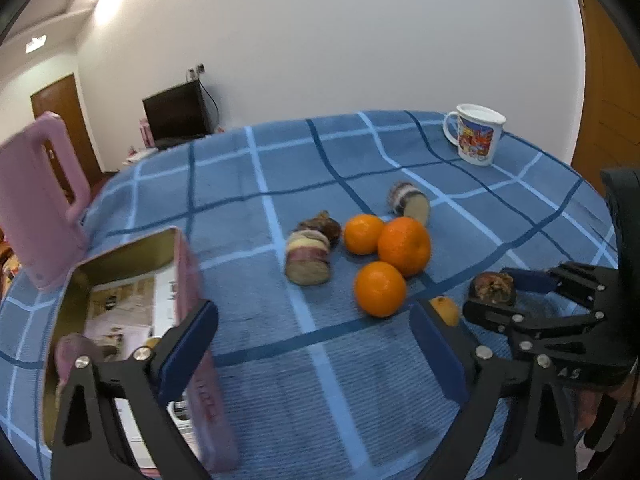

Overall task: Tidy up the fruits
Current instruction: 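Grasp the brown mangosteen with the right gripper while the left gripper grasps an orange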

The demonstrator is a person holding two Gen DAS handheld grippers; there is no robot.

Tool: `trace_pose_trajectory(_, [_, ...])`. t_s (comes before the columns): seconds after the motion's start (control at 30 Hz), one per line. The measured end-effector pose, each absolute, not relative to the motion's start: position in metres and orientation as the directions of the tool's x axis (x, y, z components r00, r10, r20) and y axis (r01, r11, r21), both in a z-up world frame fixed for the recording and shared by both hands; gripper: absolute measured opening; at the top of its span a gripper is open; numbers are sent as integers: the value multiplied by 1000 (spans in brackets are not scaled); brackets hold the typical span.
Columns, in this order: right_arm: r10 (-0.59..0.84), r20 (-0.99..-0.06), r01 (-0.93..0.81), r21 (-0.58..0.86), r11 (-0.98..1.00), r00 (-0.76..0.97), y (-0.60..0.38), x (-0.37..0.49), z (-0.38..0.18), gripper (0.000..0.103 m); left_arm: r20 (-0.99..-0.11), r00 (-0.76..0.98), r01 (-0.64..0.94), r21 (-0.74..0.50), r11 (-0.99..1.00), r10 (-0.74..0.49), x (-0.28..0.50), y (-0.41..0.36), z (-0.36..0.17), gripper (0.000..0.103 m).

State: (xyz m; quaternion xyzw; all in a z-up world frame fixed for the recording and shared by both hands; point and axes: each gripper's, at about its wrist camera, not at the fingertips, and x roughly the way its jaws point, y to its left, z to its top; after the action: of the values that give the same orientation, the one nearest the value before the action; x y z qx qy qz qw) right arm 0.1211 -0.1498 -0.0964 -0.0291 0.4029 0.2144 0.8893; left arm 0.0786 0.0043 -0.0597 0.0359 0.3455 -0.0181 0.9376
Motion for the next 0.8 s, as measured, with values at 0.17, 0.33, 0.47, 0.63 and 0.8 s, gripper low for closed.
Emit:
trace_pose_trajectory(0.17, [337, -740, -410, 90, 908, 582, -146, 120, -98, 49, -697, 714, 126, 39, 991, -64, 90, -11, -70, 60])
trace_pose_trajectory(0.33, [359, -734, -410, 120, 904, 577, -150, 121, -98, 49, -723, 684, 149, 10, 989, -96, 100, -19, -77, 60])
trace_pose_trajectory(0.47, [385, -722, -408, 156, 900, 575, -154, 121, -97, 49, -730, 673, 167, -5, 986, -118, 108, -24, -78, 60])
trace_pose_trajectory(0.63, [395, -716, -410, 166, 897, 575, -155, 121, -97, 49, -754, 644, 183, -12, 983, -129, 121, -30, -87, 50])
trace_pose_trajectory(0.8, [407, -701, -412, 175, 894, 586, -157, 118, -95, 49, -766, 620, 193, -65, 979, -173, 123, -24, -91, 38])
